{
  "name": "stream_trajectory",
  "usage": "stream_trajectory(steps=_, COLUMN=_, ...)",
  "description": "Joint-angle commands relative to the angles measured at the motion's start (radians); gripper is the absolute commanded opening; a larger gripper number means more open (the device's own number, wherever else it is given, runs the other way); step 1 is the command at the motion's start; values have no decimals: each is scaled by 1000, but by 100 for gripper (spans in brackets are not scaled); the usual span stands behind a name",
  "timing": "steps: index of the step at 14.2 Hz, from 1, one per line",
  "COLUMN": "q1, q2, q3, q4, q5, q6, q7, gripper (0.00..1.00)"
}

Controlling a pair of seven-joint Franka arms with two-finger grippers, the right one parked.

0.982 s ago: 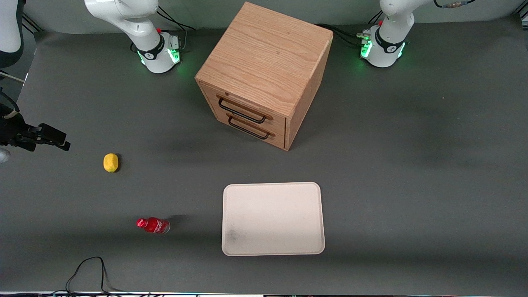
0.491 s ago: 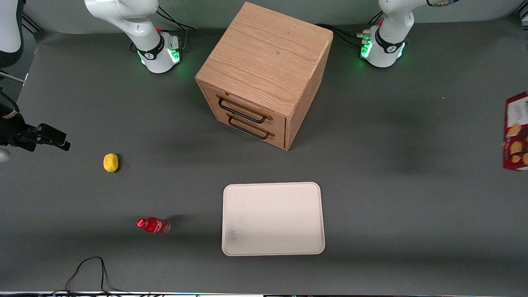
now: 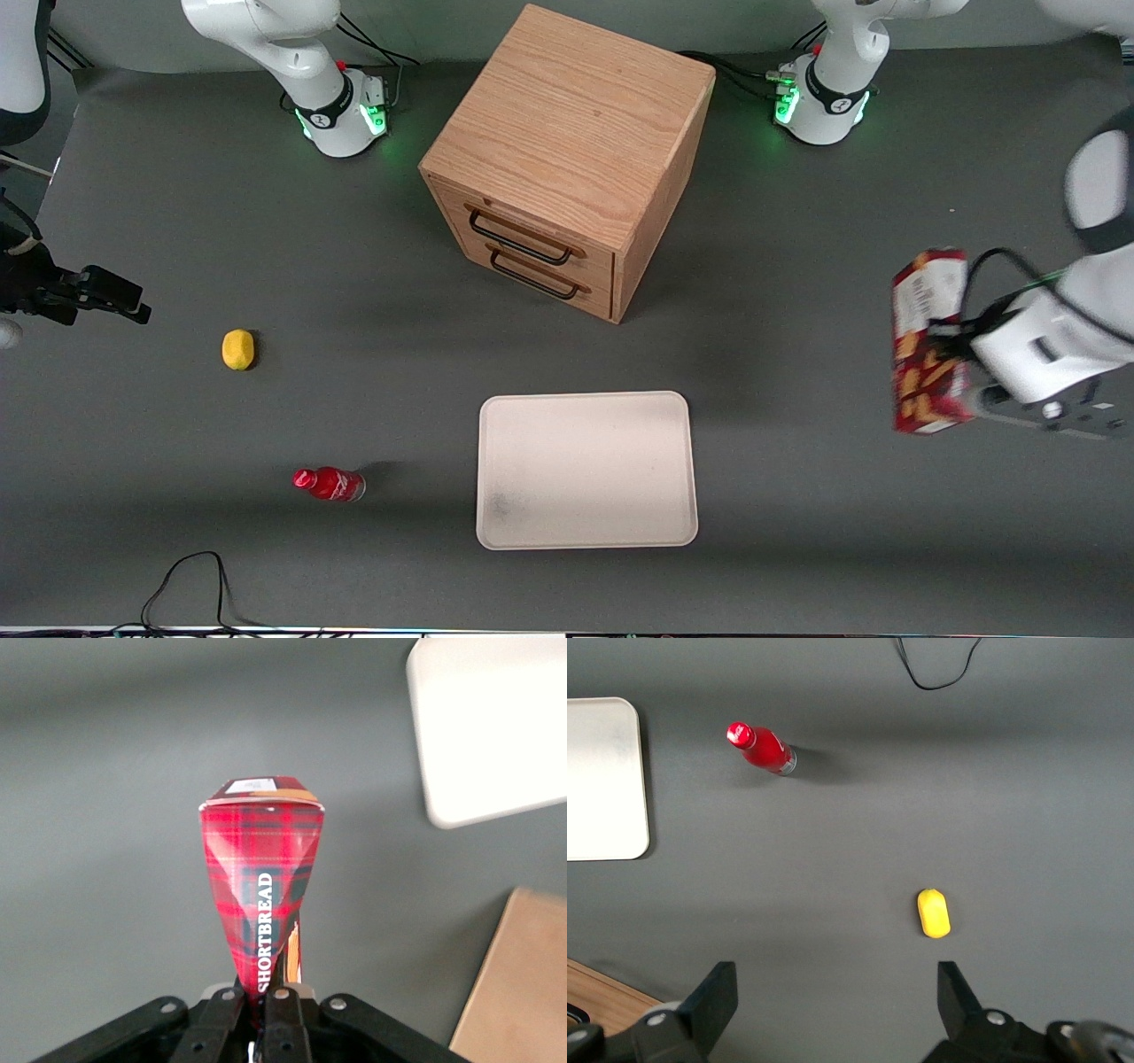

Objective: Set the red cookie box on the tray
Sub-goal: 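Lift the box and carry it with the left gripper over the white tray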

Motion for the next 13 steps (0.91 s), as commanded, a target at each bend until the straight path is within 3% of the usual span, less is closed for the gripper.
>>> stream_trajectory(steps=1, q1=-50, q2=108, q3=-29, q4=71, q5=-27, q6=133, q7=-174, gripper=0)
stream_trajectory(steps=6, q1=-137, q2=338, q3=-60, q4=206, q5=-28, q6=312, q7=-376, gripper=0)
stream_trajectory(steps=13, q1=-168, q2=475, q3=-79, q4=217, q5=-32, q6=476, q7=-448, gripper=0)
